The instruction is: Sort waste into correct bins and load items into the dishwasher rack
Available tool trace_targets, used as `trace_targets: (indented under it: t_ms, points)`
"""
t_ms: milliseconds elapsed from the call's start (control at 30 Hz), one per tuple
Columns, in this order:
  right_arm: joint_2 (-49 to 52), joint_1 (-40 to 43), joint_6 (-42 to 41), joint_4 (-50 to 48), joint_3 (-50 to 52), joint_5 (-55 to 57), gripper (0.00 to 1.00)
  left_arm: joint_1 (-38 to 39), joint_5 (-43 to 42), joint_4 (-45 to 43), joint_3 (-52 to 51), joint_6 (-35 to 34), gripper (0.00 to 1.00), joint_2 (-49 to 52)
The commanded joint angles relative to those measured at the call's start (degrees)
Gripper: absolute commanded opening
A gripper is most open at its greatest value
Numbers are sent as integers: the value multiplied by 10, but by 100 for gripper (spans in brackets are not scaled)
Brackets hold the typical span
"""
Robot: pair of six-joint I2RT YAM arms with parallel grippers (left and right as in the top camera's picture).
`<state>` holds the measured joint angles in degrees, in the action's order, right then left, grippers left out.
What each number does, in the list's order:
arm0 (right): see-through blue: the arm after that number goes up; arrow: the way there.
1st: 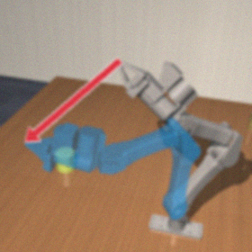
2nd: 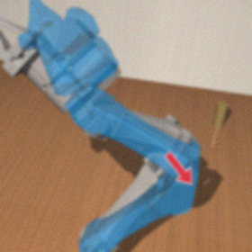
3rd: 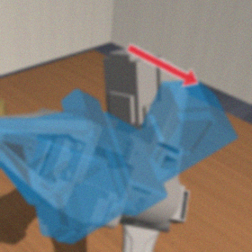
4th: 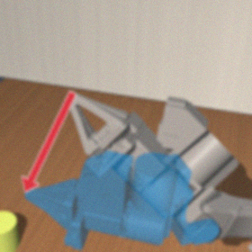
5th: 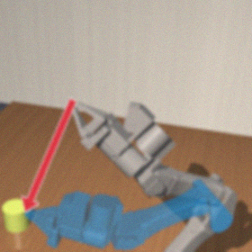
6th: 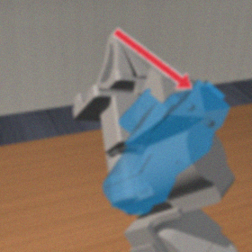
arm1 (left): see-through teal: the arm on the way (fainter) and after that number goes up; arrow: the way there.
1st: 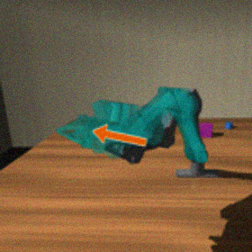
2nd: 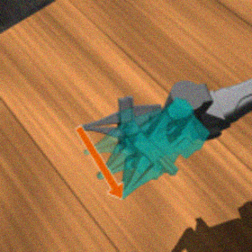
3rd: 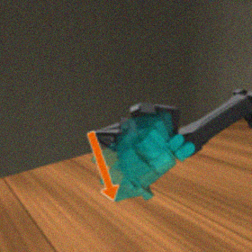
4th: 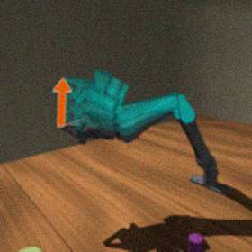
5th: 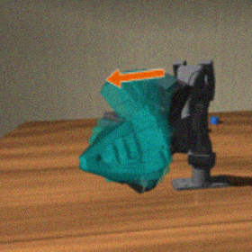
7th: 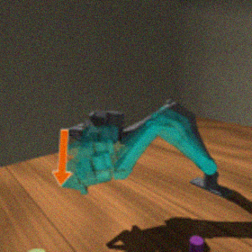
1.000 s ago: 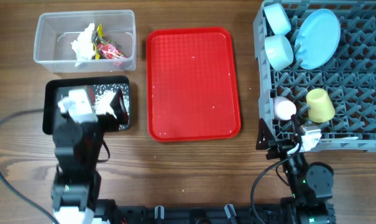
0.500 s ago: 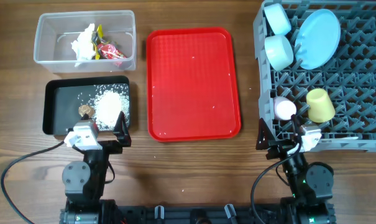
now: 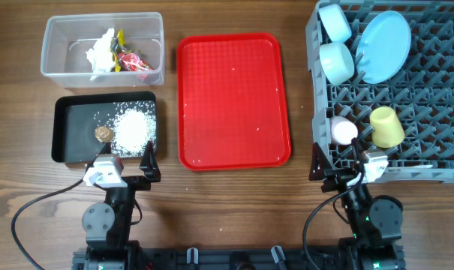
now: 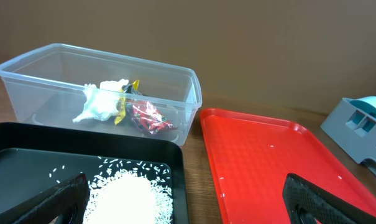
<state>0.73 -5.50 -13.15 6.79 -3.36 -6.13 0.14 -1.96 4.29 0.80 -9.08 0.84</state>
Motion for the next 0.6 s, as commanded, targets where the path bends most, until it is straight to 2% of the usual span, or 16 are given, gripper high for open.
trace_targets:
  t_ms: [0,567]
  points:
    - [-5,-2,10,-1,1,7,100,-3,5,0,-5,-3,100,-5]
    - [-5,-2,10,-1,1,7,100,-3,5,0,-5,-3,100,-5]
